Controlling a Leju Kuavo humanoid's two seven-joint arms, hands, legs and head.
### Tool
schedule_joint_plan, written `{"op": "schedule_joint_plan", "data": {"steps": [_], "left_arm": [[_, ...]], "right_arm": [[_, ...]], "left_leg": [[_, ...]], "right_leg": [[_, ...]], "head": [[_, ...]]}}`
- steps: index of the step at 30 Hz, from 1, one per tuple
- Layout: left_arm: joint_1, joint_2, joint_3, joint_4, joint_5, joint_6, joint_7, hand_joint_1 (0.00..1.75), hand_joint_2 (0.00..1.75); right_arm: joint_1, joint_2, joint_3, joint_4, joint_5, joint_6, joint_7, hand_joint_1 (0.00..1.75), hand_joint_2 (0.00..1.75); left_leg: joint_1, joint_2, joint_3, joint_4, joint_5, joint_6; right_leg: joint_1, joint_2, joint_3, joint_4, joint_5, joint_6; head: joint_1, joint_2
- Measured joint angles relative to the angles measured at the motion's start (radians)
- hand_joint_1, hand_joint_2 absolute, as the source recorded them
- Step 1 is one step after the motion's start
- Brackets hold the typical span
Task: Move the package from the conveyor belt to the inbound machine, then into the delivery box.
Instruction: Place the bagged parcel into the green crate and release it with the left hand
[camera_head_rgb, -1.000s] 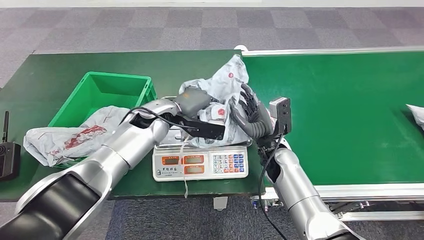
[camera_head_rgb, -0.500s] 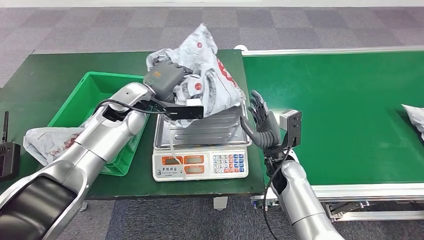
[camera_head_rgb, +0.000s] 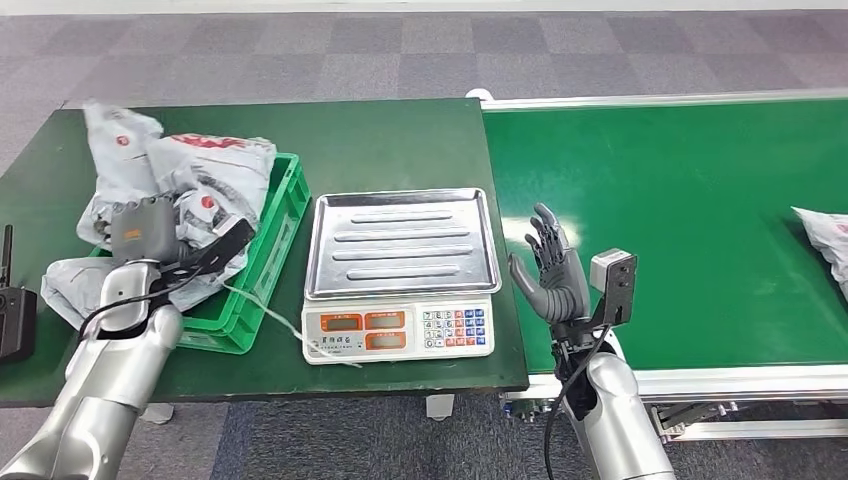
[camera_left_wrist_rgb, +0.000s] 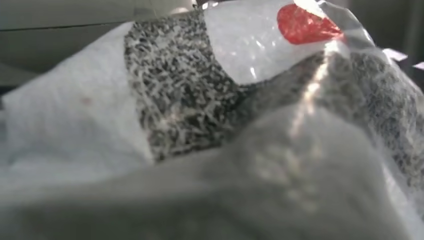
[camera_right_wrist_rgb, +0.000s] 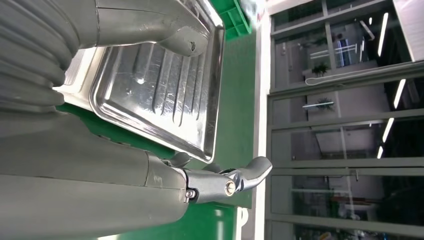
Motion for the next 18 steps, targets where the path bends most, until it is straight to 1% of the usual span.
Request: {"op": "schedule_joint_plan", "data": {"steps": [1,3,5,10,12,15,18], "left_arm": [[0.011,0.000,0.023,0.001,-0.003,-0.017,-0.001,0.00,1.75],[0.029,-0.002,0.059,0.003,0.008,-0.046,-0.021,0.00,1.75],[0.039,-0.006,0.086,0.004,0.024,-0.057,-0.048,0.00,1.75],[0.046,-0.022,0.113,-0.002,0.065,-0.032,-0.098,0.00,1.75],[0.052,-0.032,0.116,-0.019,0.124,-0.035,-0.139,0.00,1.75],[0.061,-0.054,0.116,-0.069,0.260,-0.071,-0.213,0.00,1.75],[0.069,-0.077,0.110,-0.128,0.353,-0.106,-0.231,0.00,1.75]], "right_arm": [[0.000,0.000,0.000,0.000,0.000,-0.001,0.001,0.00,1.75],[-0.002,-0.001,0.000,0.001,0.000,-0.001,0.001,0.00,1.75],[-0.006,-0.001,0.000,0.003,0.000,-0.002,0.001,0.00,1.75],[-0.013,-0.001,0.000,0.004,0.001,-0.019,0.002,0.00,1.75],[-0.015,-0.001,0.001,0.004,0.006,-0.036,0.006,0.00,1.75],[-0.022,-0.001,0.005,0.008,0.027,-0.067,0.017,0.00,1.75],[-0.038,-0.001,0.016,0.025,0.044,-0.086,0.022,0.00,1.75]], "left_leg": [[0.000,0.000,0.000,0.000,0.000,0.000],[0.000,-0.001,0.000,0.000,0.000,0.000],[0.000,-0.001,0.000,0.000,0.000,0.000],[0.000,-0.002,0.000,0.000,0.000,0.000],[0.000,-0.003,0.000,0.000,0.000,0.000],[0.000,-0.004,-0.001,0.000,0.000,0.000],[0.000,-0.004,-0.001,0.000,0.000,0.000]], "right_leg": [[0.000,0.000,0.000,0.000,0.000,0.000],[0.000,-0.001,0.000,0.000,0.000,0.000],[0.000,-0.001,0.000,0.000,0.000,0.000],[0.000,-0.003,0.001,0.000,0.000,0.000],[0.000,-0.004,0.001,0.000,0.000,0.000],[0.000,-0.004,0.001,0.000,0.000,0.000],[0.000,-0.004,0.001,0.000,0.000,0.000]], "head": [[0.000,0.000],[0.000,0.000],[0.000,0.000],[0.000,0.000],[0.000,0.000],[0.000,0.000],[0.000,0.000]]}}
